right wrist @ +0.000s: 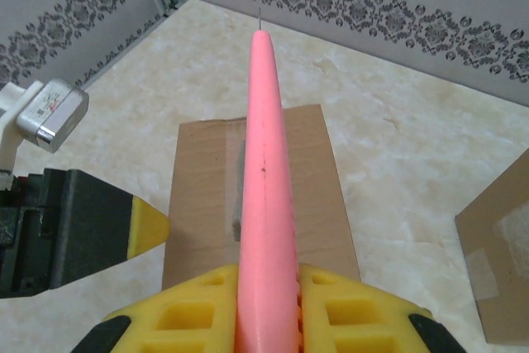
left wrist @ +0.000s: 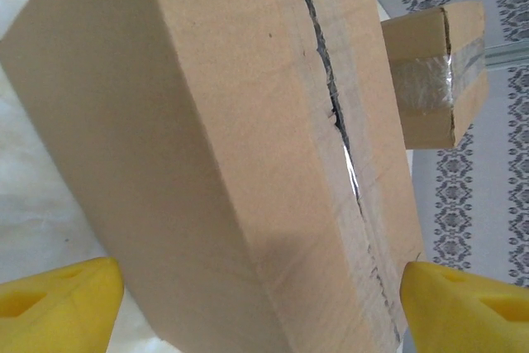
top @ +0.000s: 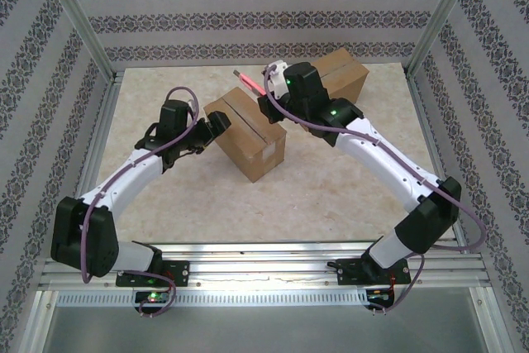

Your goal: Unpack the express box

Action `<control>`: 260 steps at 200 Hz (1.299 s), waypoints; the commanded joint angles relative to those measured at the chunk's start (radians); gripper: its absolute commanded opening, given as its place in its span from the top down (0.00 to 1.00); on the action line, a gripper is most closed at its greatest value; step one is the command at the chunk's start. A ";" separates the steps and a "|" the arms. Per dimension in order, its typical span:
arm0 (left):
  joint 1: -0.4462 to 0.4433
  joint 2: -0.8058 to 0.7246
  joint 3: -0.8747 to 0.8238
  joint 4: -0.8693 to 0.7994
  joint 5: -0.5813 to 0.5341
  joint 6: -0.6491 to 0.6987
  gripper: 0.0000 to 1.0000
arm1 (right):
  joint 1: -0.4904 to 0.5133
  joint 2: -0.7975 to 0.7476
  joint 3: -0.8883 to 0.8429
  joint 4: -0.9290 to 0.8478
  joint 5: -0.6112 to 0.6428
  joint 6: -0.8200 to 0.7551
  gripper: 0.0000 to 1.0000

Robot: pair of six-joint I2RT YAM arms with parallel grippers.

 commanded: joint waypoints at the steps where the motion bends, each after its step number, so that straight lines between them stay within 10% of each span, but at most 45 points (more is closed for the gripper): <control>1: 0.007 0.018 -0.025 0.175 0.036 -0.058 0.13 | 0.005 0.014 0.020 0.006 0.011 -0.032 1.00; 260: 0.007 0.142 -0.208 0.505 0.108 -0.118 0.32 | 0.139 0.226 0.114 -0.039 0.301 -0.089 1.00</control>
